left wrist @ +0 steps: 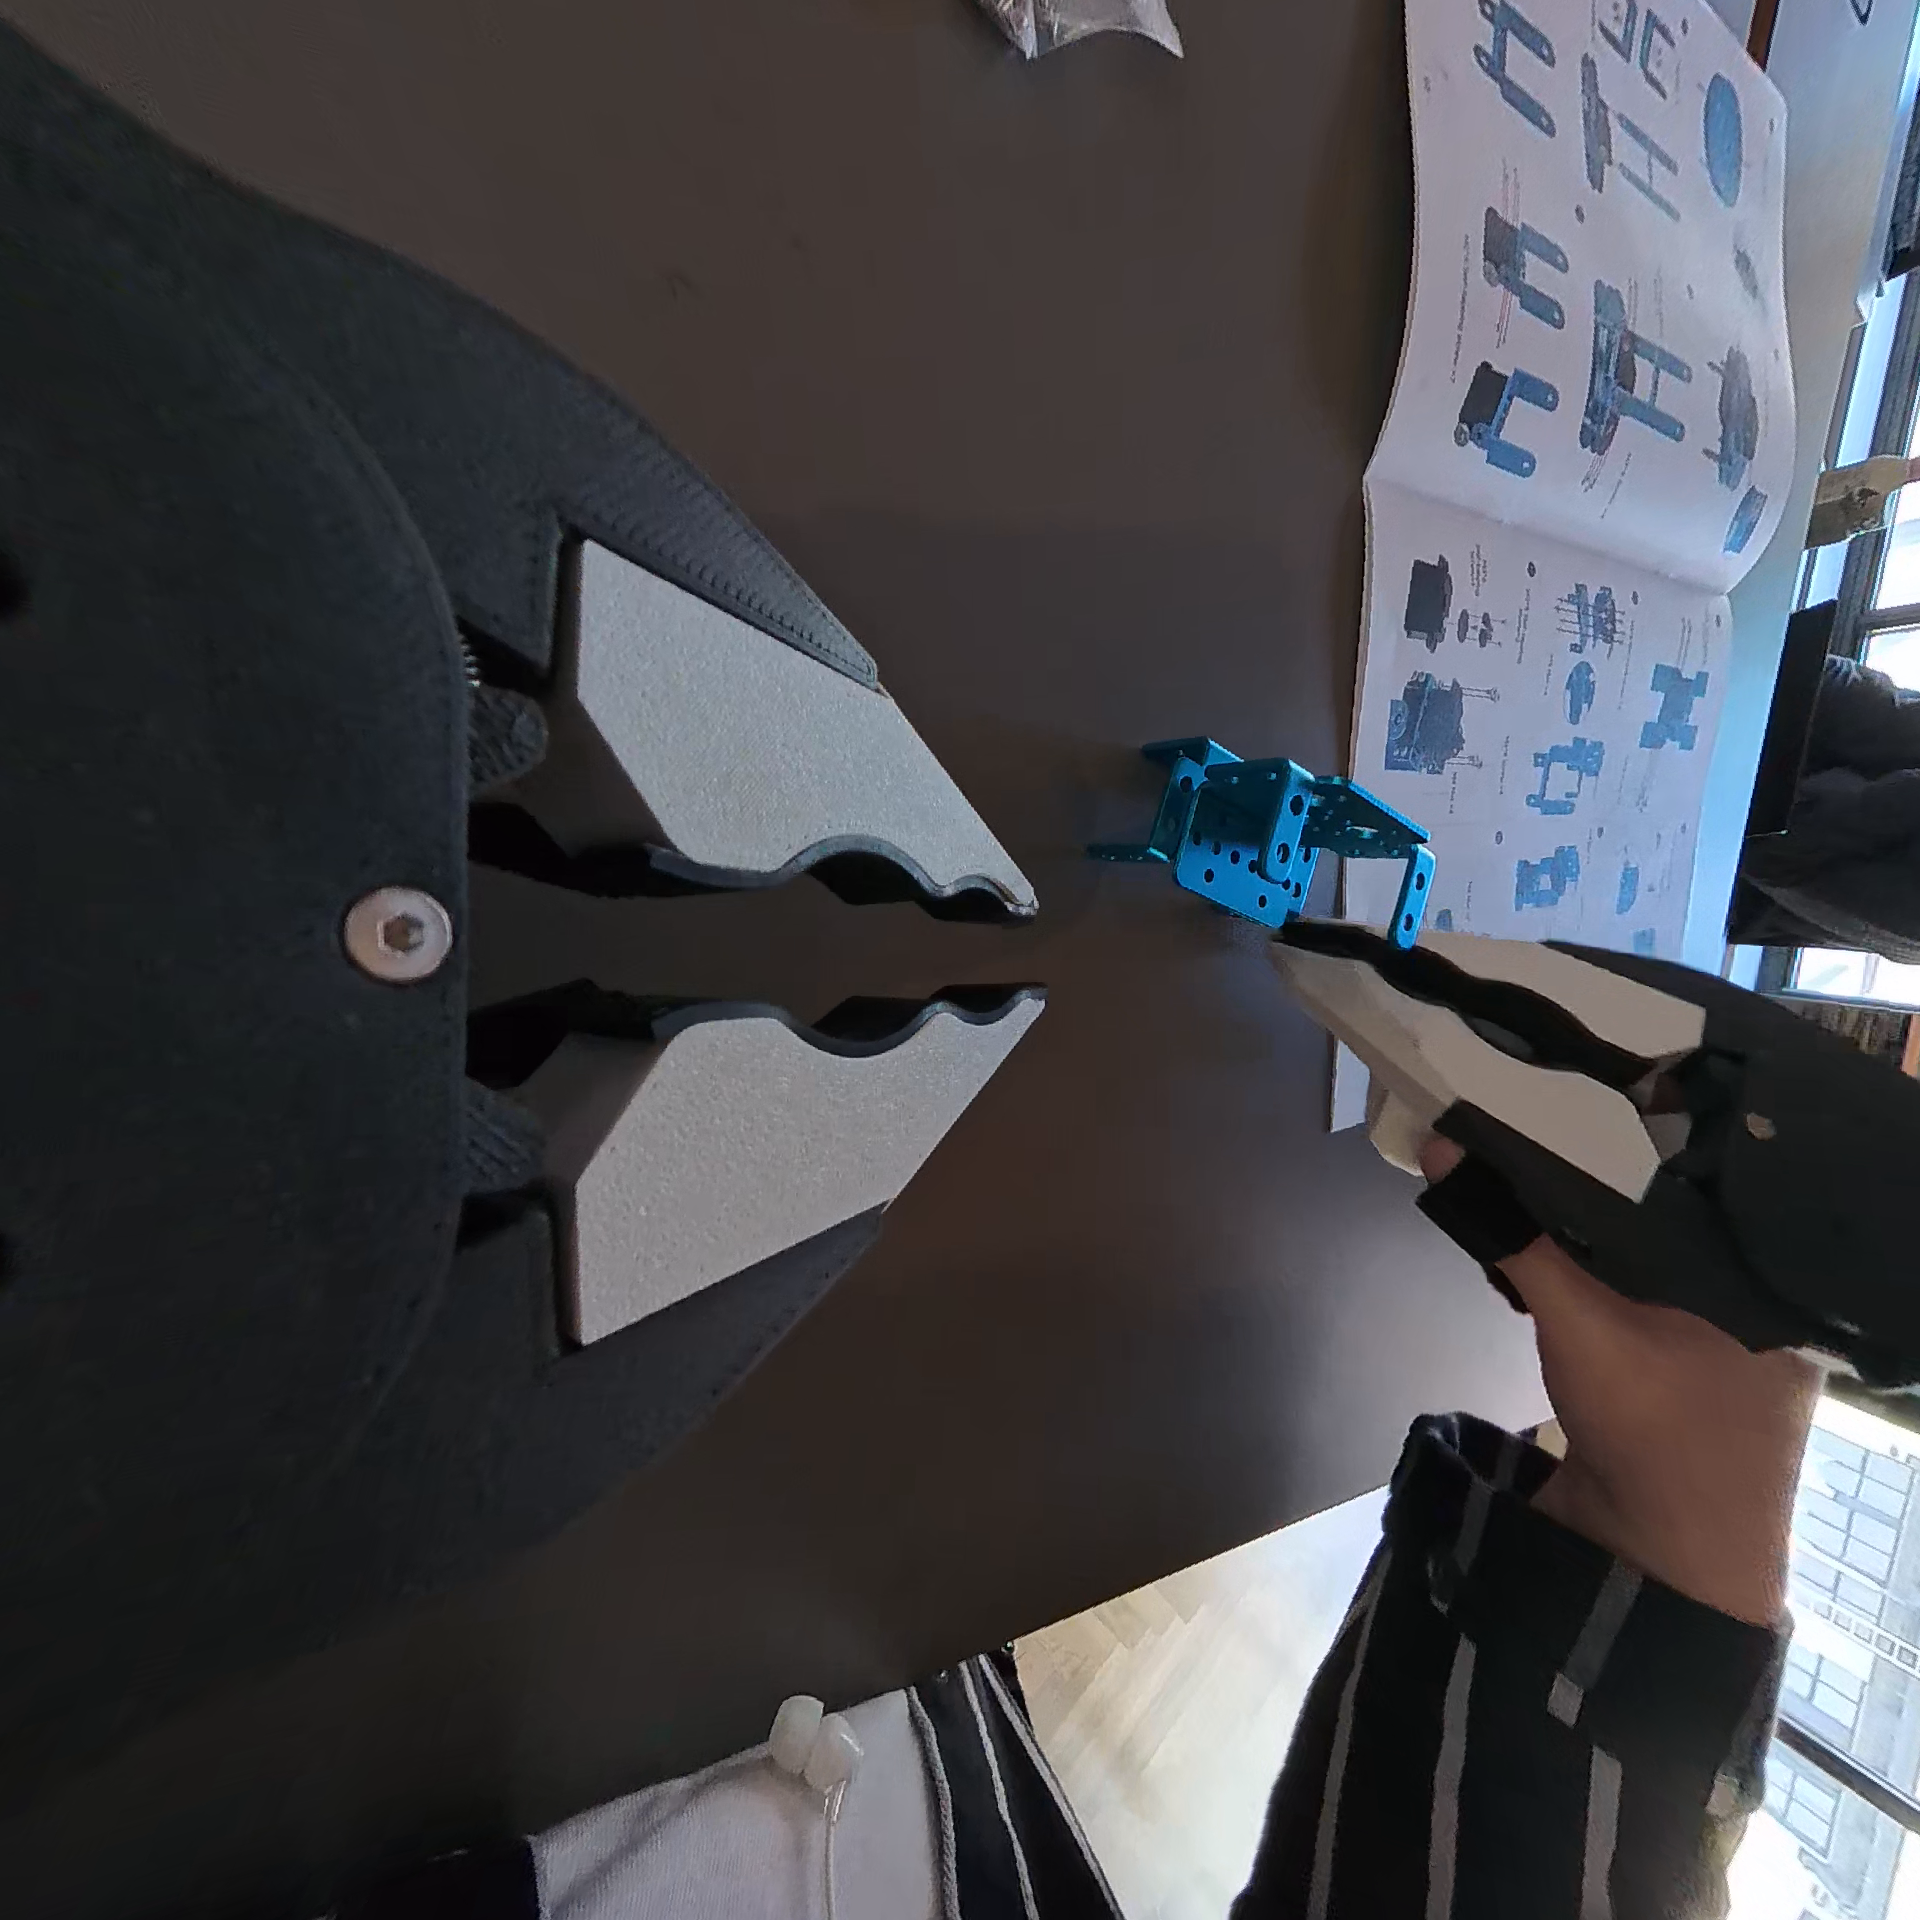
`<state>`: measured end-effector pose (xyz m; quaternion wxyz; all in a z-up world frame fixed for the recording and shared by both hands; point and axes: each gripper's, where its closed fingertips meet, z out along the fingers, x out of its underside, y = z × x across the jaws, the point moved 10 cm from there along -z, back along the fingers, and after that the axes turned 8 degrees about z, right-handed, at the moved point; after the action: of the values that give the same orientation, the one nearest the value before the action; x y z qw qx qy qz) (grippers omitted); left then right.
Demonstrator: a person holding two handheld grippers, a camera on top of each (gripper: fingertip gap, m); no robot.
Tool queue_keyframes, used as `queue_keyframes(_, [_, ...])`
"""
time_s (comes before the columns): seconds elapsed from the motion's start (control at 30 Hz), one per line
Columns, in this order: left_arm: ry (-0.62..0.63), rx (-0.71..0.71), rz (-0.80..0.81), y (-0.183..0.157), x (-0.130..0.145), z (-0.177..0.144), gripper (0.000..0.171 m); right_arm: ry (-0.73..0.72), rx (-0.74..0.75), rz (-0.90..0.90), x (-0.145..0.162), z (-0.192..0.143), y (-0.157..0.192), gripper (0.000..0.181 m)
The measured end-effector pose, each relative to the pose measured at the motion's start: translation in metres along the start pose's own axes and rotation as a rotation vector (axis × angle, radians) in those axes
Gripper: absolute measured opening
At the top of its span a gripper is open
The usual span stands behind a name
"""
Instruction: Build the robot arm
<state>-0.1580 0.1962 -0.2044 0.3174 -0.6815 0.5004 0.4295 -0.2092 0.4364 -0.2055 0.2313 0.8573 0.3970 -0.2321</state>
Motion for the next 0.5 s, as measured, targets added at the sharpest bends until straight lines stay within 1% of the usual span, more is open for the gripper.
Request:
queue_keyframes(0.07, [-0.004, -0.002, -0.005, 0.001, 0.0, -0.001, 0.009, -0.101, 0.0, 0.038, 0.006, -0.013, 0.0, 0.005])
queue_keyframes(0.1, [-0.007, -0.004, -0.009, 0.001, 0.0, -0.001, 0.009, -0.174, 0.001, 0.056, 0.01, -0.021, 0.0, 0.005])
queue_keyframes(0.2, [-0.028, -0.009, -0.033, 0.004, 0.0, -0.003, 0.009, -0.455, -0.006, 0.101, 0.023, -0.048, 0.005, 0.004])
queue_keyframes(0.3, [-0.056, -0.011, -0.072, 0.007, -0.001, -0.005, 0.01, -0.686, 0.015, 0.172, 0.038, -0.071, 0.006, 0.004])
queue_keyframes(0.4, [-0.103, -0.02, -0.112, 0.011, -0.002, -0.007, 0.012, -0.863, 0.089, 0.201, 0.053, -0.088, 0.001, 0.004])
queue_keyframes(0.5, [-0.161, -0.04, -0.164, 0.016, -0.007, -0.011, 0.016, -1.001, 0.229, 0.209, 0.066, -0.104, -0.01, 0.003])
